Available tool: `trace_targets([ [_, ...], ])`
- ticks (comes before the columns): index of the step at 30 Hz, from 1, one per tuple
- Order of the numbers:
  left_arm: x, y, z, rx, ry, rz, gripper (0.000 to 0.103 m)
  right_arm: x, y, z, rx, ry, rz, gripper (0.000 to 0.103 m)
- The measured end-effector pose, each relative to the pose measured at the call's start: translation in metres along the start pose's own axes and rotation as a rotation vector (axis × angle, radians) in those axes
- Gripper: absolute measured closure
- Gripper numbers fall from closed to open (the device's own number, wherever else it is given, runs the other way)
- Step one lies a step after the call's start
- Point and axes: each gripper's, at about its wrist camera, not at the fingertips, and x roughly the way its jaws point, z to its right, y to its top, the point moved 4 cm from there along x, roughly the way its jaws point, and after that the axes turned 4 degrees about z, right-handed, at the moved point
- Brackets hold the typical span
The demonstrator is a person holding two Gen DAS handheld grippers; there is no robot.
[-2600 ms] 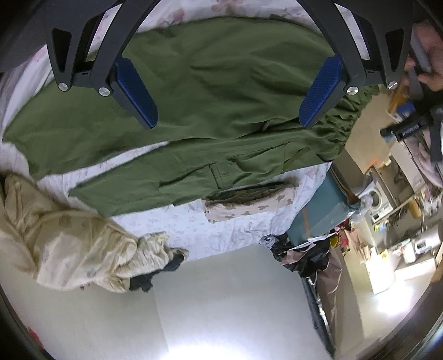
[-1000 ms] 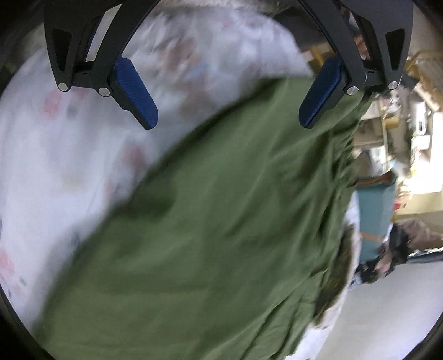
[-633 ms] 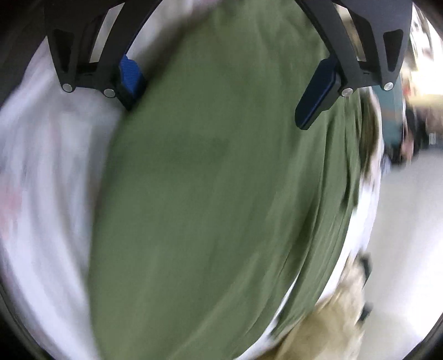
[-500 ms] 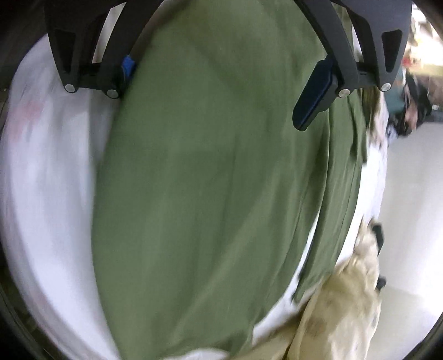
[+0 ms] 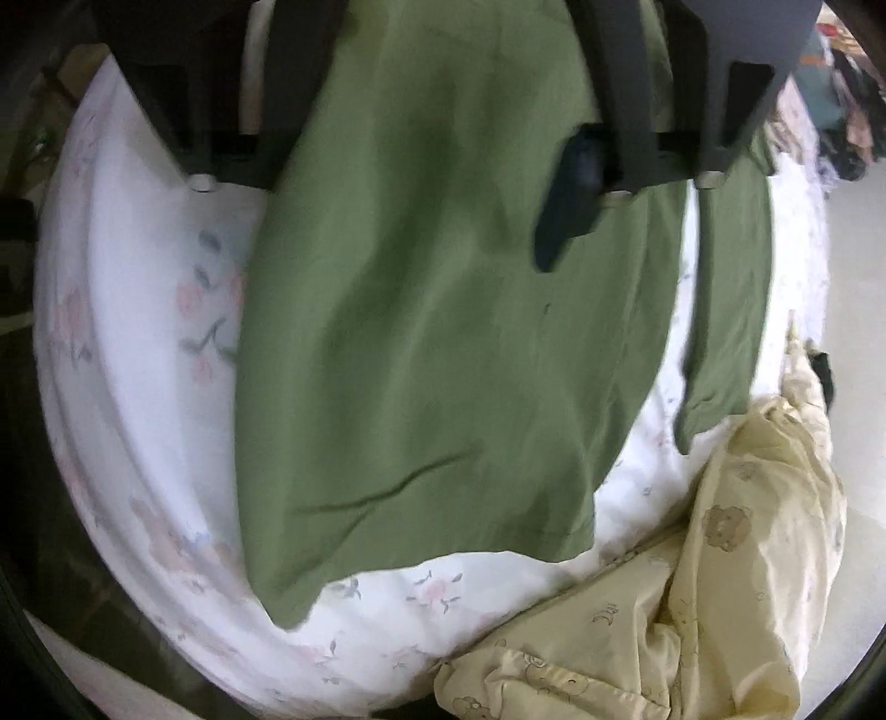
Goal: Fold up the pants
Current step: 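Grasp the pant leg hems with the right gripper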
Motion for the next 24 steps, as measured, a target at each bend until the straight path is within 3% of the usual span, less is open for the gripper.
trace_targets([
  [1, 0.0, 0.0, 0.0, 0.002, 0.003, 0.0, 0.092, 0.0, 0.002, 0.0, -0.015, -0.023, 0.004, 0.089],
  [2, 0.001, 0.0, 0.002, 0.001, 0.004, -0.001, 0.092, -0.004, 0.002, 0.008, -0.027, -0.037, 0.01, 0.098],
  [9, 0.001, 0.003, -0.002, -0.014, 0.009, -0.012, 0.092, -0.038, 0.004, -0.019, -0.112, 0.01, 0.126, 0.101],
  [17, -0.002, 0.016, -0.009, -0.046, 0.002, -0.035, 0.092, -0.095, 0.023, -0.066, -0.184, 0.171, 0.206, 0.101],
  [24, -0.008, 0.055, 0.001, -0.025, -0.022, -0.039, 0.092, -0.127, 0.04, -0.118, -0.269, 0.267, 0.238, 0.101],
])
